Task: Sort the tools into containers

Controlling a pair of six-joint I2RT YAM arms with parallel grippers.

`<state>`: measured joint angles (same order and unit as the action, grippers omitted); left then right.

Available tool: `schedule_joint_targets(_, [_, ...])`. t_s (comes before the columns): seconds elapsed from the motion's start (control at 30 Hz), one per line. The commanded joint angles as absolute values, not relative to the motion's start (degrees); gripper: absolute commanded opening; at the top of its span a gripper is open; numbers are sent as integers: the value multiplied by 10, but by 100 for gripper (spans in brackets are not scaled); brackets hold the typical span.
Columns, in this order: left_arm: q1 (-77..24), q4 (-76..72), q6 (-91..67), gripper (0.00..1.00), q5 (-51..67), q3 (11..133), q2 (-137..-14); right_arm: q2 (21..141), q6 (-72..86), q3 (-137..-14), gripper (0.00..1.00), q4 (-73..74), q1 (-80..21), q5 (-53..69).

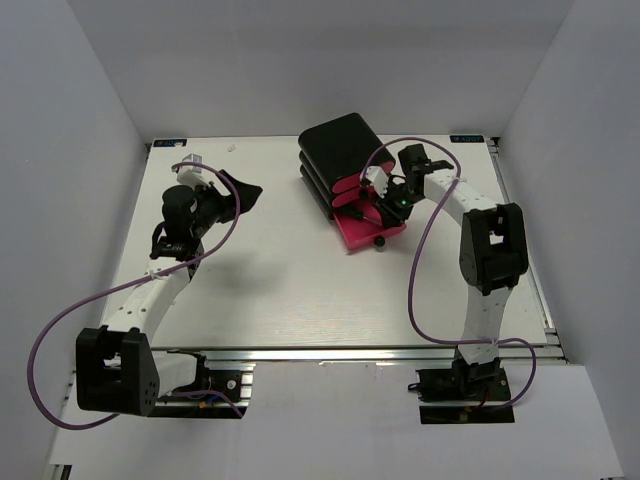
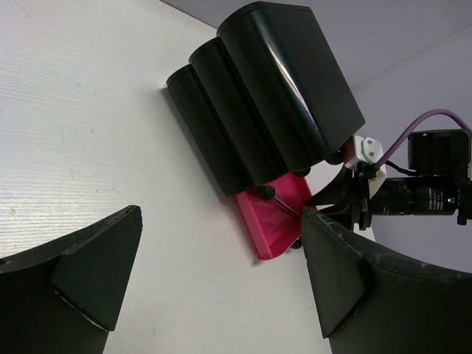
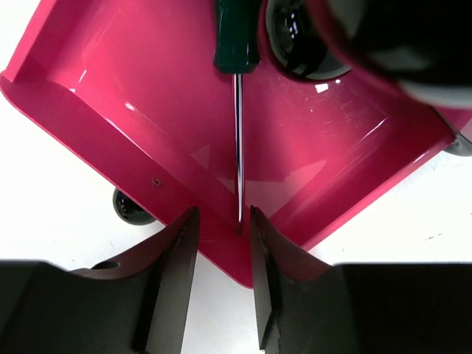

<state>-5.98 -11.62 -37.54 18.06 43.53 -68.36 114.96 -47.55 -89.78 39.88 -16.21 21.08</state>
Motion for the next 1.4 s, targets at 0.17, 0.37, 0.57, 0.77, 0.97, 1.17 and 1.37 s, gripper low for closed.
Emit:
schedule_joint_targets(0.17, [-69,-137,-363,98,196,467,-702,1062,-474,-884,11,401,-140,272])
schedule_joint_targets(0.37, [-82,-149,-318,93,218,588,-828,927,-502,-708,0,296,-124,329])
schedule_joint_targets(0.57, [-104,-125,-262,95,229,825,-1032,801,-547,-512,0,170,-105,391])
schedule_joint_targets(0.77, [-121,-68,-248,97,246,1102,-1249,863,-666,-511,0,203,-105,359])
schedule_joint_targets(0.97, [-132,-69,-238,98,232,1239,-1353,956,-706,-552,0,150,-111,311])
schedule_joint_targets(1.17, [-148,-101,-238,98,259,1264,-1397,1019,-715,-602,0,111,-123,290])
schedule_joint_targets(1.37, [-159,-116,-245,98,292,1265,-1419,1053,-694,-627,0,70,-141,270])
